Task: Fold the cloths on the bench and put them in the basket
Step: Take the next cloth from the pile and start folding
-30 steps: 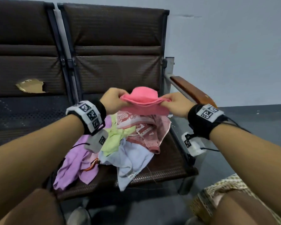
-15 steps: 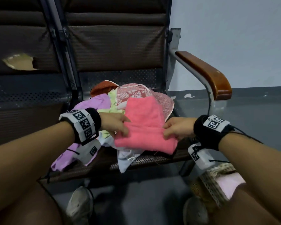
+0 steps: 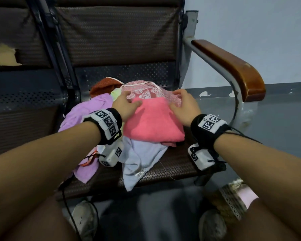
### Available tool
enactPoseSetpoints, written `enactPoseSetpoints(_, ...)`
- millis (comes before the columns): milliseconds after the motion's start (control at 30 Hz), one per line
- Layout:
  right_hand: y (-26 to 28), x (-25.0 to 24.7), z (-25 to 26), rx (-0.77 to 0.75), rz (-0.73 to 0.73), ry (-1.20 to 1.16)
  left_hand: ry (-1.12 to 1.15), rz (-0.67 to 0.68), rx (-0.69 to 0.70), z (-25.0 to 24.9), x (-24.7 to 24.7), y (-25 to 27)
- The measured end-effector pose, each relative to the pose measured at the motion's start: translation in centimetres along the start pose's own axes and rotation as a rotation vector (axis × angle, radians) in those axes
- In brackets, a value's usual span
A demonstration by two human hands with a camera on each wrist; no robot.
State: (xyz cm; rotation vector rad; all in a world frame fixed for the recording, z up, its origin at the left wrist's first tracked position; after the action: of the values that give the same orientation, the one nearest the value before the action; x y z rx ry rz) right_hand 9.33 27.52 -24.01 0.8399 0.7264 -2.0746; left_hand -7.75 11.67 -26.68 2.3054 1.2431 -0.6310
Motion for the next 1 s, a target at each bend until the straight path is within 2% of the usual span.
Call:
enactPoseSetpoints(67, 1.3, 0.3, 0.9, -0.173, 0.055, 0.105, -0.068, -0.044, 0.119, 0.2, -0.3, 1.4)
enactPoseSetpoints(100, 2.0, 0.4, 1.2, -0.244, 0.116, 0.119, -0.093, -0.076, 0.225, -0.1, -0.7, 2.4)
enactPoseSetpoints(133, 2.9, 0.4, 1.5, -0.296, 0.195, 0.131, -0.108, -0.049, 0.303, -0.2, -0.9, 3.3)
enactPoseSetpoints(200, 4.4, 0.8, 1.3, -0.34, 0.353, 0.173, -0.152, 0.157, 0.373, 0.0, -0.9, 5.2)
enactPoseSetpoints(267, 5.3, 1.2, 0.5, -0.359, 0.449, 0.241, -0.367, 0.326, 0.453, 1.0, -0.3, 6.7)
enactPoseSetpoints(333, 5.6, 1.6, -0.3, -0.365, 0.488, 0.299, -0.604, 0.345, 0.564, 2.1, 0.4, 7.4)
enactPoseSetpoints(367, 5.7, 1.7, -0.5, -0.358, 0.49, 0.314, -0.638, 0.317, 0.584, 2.5, 0.7, 7.4)
enactPoseSetpoints(500, 6.0, 1.8, -0.8, -0.333, 0.411, 0.33, -0.494, 0.107, 0.504, 2.5, -0.2, 6.5)
enactPoseSetpoints(667, 5.8, 0.3, -0.3, -0.286, 0.334, 0.263, -0.412, 0.088, 0.495, 1.6, -1.6, 7.1)
enactPoseSetpoints(733, 5.9, -0.4, -0.2, -0.237, 0.35, 0.173, -0.33, 0.085, 0.439, 1.3, -2.1, 7.0)
enactPoseSetpoints(800, 6.1, -0.9, -0.1, -0.159, 0.391, 0.004, -0.252, 0.107, 0.384, 1.4, -2.2, 6.8)
enactPoseSetpoints(900, 6.2, -0.6, -0.3, 0.046, 0.437, -0.308, -0.185, 0.095, 0.287, 1.6, -2.0, 6.5)
enactPoseSetpoints(1000, 6.3, 0.5, -0.9, 0.189, 0.468, -0.311, -0.184, 0.028, 0.145, 1.9, -1.7, 6.1)
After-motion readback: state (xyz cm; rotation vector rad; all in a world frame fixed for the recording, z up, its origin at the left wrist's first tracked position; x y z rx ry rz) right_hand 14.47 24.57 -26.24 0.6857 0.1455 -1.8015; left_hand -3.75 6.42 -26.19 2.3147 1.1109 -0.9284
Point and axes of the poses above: each hand's wrist, its own y-axis away from the middle knuckle, its own x-axis out of the palm, z = x × y, the point moved 3 cm from there along -y, towards the middle knuckle, and after that the axes turned 7 degrees about -x, right-handed, at the moved point
